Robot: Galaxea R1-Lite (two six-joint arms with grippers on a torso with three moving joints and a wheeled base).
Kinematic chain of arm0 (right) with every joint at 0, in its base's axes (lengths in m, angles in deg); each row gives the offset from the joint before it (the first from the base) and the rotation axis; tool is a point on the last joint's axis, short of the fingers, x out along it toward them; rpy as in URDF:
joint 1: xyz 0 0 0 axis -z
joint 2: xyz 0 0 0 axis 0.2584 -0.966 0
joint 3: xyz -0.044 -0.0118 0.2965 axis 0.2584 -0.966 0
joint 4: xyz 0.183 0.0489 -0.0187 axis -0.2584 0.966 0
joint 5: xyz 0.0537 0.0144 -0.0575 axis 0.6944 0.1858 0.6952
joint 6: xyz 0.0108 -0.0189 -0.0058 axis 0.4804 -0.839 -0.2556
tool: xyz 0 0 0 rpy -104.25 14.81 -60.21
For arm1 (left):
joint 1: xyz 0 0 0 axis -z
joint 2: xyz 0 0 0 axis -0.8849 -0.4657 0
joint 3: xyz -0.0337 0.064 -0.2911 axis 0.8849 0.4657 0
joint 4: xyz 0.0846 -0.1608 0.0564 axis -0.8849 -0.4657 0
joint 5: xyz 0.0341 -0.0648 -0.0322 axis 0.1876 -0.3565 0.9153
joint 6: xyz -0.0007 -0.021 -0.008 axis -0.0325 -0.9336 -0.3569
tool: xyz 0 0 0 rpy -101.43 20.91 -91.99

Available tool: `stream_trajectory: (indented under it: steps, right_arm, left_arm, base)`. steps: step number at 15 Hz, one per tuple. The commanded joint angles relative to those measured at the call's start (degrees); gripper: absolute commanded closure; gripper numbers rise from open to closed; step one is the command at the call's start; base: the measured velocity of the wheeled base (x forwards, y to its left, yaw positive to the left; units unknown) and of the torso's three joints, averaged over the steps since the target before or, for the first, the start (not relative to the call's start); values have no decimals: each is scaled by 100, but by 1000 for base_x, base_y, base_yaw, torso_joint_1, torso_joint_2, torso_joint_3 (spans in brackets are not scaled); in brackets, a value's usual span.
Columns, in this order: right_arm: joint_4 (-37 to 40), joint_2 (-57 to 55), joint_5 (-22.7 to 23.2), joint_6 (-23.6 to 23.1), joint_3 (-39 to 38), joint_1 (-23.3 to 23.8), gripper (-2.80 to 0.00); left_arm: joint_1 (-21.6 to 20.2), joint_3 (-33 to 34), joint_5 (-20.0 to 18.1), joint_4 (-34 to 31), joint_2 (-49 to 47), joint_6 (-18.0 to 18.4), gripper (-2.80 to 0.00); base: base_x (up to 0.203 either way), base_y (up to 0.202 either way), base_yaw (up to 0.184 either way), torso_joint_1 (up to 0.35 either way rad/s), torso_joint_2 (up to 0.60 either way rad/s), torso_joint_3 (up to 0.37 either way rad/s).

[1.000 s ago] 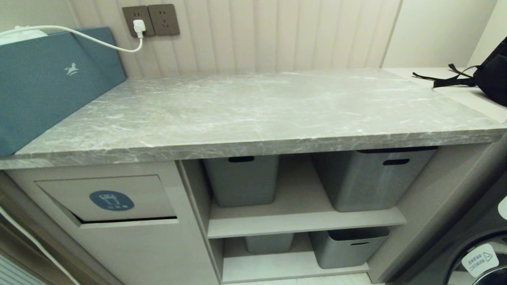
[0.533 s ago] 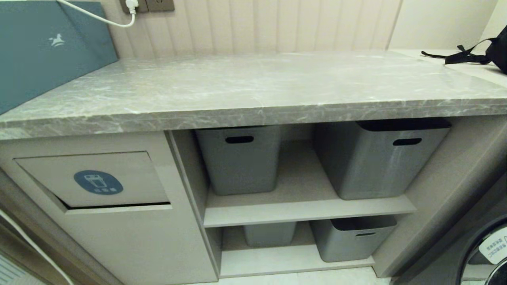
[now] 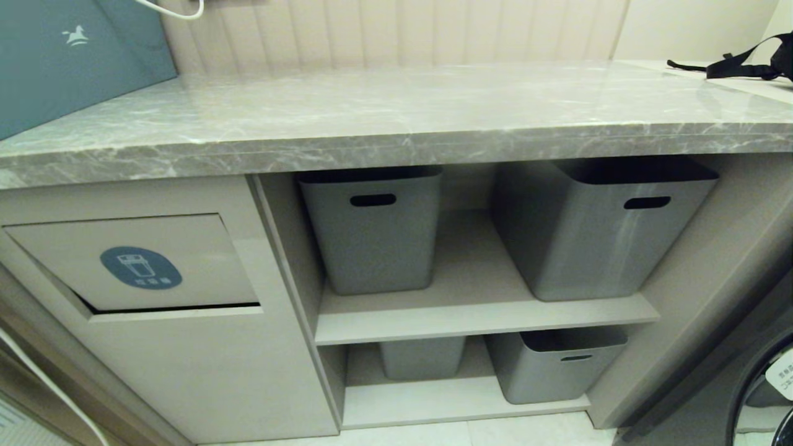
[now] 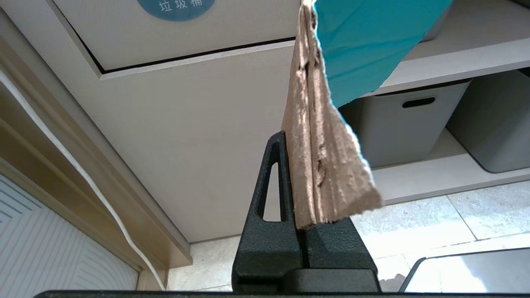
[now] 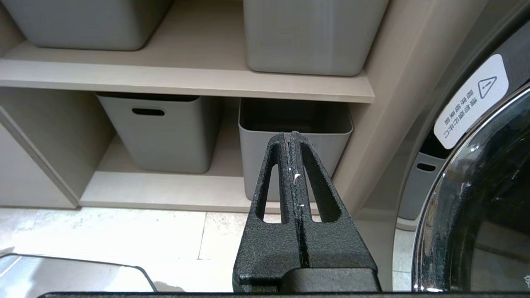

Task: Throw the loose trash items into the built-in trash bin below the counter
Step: Put the garbage in the trash can

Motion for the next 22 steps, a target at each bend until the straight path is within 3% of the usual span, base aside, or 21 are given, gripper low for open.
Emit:
stream_trajectory:
  steps: [1,11,20,22]
  right_arm:
    - [6,9,6,-12,0,-2,0]
    - [15,9,6,-38,9,-2,0]
    - [2,9,-21,94,0,-2,0]
    - [-3,9,-29,94,0,-2,0]
  left_arm:
    - [0,0,-3,1,-10,1,0]
    - [0,0,-3,1,-10,8,0]
    - [-18,0,15,-8,-10,16,0]
    - [-27,-7,-131,61,-1,10,0]
  base:
    - [0,0,0,0,0,0]
    - [0,0,0,0,0,0]
    - [2,-8,147,2,2,4]
    - [1,-1,42,3,1,-1]
